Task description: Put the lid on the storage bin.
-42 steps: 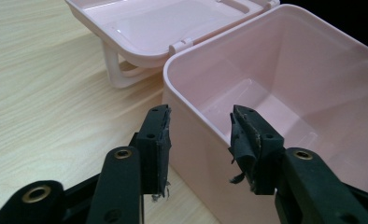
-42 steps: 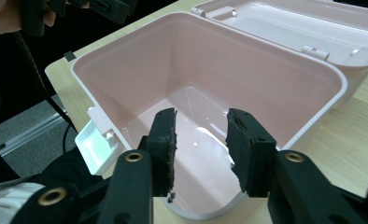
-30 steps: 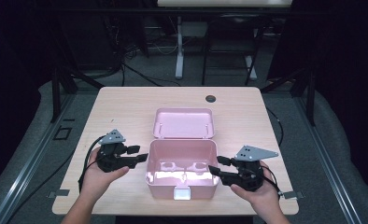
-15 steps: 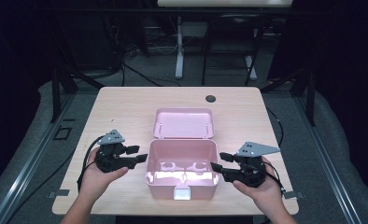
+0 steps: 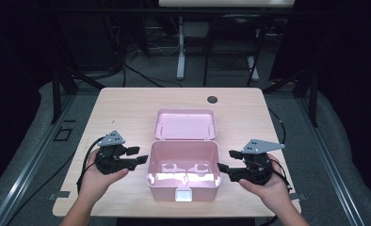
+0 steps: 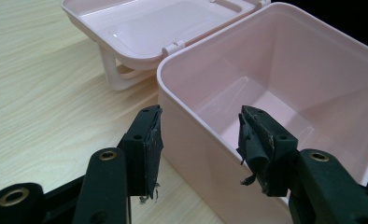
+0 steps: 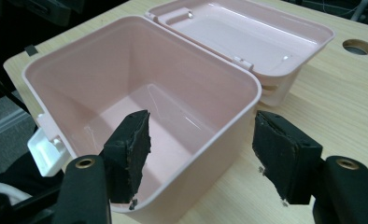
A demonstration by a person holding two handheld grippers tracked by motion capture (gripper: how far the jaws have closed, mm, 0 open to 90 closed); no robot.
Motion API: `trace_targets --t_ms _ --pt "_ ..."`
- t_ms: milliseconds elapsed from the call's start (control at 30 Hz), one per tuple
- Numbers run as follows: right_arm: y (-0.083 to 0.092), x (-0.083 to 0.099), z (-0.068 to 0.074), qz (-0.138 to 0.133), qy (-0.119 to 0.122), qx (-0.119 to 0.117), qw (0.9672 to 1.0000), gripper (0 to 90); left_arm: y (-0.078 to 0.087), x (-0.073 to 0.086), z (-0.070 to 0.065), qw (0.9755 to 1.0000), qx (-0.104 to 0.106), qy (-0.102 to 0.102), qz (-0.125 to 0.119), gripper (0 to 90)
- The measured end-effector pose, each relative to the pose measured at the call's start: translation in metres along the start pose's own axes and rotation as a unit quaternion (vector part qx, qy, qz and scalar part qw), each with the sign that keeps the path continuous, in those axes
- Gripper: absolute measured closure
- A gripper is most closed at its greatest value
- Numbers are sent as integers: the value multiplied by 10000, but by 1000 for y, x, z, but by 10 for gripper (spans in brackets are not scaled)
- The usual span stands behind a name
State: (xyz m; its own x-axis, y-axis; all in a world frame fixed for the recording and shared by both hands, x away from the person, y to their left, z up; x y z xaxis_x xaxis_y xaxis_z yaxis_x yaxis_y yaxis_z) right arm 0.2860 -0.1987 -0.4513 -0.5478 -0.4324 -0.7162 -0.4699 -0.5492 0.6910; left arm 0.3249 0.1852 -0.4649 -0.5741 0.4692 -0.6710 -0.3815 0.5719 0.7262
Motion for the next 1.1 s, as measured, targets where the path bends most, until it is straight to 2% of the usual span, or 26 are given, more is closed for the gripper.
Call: trace_targets --t_ms 400,733,1000,1100 --pt "0 2 -15 176 -150 97 9997 347 -1 1 0 10000 31 74 16 492" --pt "1 4 -29 453 -168 331 9983 341 -1 1 2 10000 -2 44 7 492" --pt "4 3 -44 867 -299 677 9935 344 -1 1 3 10000 -2 89 24 491" --pt "6 0 -48 1122 -281 801 9901 344 -1 2 4 9999 -29 126 39 491"
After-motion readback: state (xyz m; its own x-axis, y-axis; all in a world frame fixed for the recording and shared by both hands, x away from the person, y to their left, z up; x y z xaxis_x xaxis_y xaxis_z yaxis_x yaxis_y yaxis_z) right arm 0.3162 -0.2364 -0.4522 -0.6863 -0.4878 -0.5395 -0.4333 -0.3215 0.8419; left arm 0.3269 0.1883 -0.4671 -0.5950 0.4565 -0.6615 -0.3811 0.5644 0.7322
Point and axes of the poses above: each handheld gripper's, and its own axes: y roughly backward along the jaws, x roughly out of its underside, z roughly to its left, the point moved 2 cm from there along -y, roughly forward along the jaws, and after that the axes turned 10 degrees about z, right-handed, at the moved point
